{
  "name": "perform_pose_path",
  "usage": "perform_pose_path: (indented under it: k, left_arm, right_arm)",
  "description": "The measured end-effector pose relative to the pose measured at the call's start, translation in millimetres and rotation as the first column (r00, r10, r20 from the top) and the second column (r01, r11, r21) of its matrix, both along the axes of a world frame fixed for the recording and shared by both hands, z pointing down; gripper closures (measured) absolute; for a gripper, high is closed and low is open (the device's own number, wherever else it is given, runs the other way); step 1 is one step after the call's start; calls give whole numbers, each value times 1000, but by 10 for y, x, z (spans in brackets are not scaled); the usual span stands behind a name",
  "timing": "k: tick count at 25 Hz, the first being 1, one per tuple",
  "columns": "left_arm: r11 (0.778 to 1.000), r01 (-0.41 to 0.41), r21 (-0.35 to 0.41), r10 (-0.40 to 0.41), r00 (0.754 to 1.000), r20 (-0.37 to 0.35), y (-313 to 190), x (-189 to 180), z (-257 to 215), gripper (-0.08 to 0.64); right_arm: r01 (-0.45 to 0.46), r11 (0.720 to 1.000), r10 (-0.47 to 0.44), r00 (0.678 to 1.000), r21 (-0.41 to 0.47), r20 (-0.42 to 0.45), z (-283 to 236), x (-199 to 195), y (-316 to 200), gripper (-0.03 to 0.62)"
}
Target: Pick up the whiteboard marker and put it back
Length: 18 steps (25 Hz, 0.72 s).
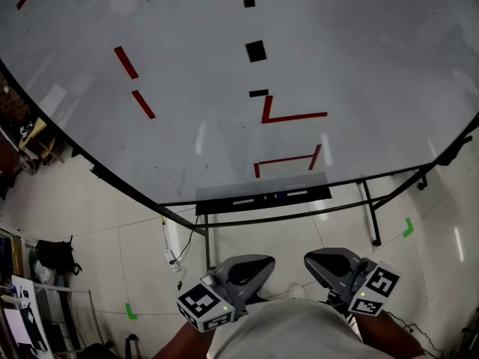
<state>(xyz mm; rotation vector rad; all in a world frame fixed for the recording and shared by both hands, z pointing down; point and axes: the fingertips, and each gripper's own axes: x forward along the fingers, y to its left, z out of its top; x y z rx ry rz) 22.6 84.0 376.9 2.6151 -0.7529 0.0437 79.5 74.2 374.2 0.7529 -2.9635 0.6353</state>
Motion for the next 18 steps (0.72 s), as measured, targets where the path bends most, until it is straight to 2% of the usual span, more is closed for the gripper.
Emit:
perform_pose_path:
  k: [5,8,13,18]
  left_arm:
    - [994,105,3,-105,994,13,286,282,-7,543]
    - [990,138,5,-138,990,36,446,392,25,543]
    - [992,125,-14,-124,991,48,653,485,52,543]
    - [998,56,12,-56,997,56,715,504,-77,543]
  right_arm:
    - [72,997,-72,997,-2,0,18,387,258,591]
    - [116,993,-116,993,-12,-4,63,516,372,591]
    - [127,992,-127,992,1,14,23,563,562,591]
    - [94,996,-94,995,-5,19,15,467,634,591]
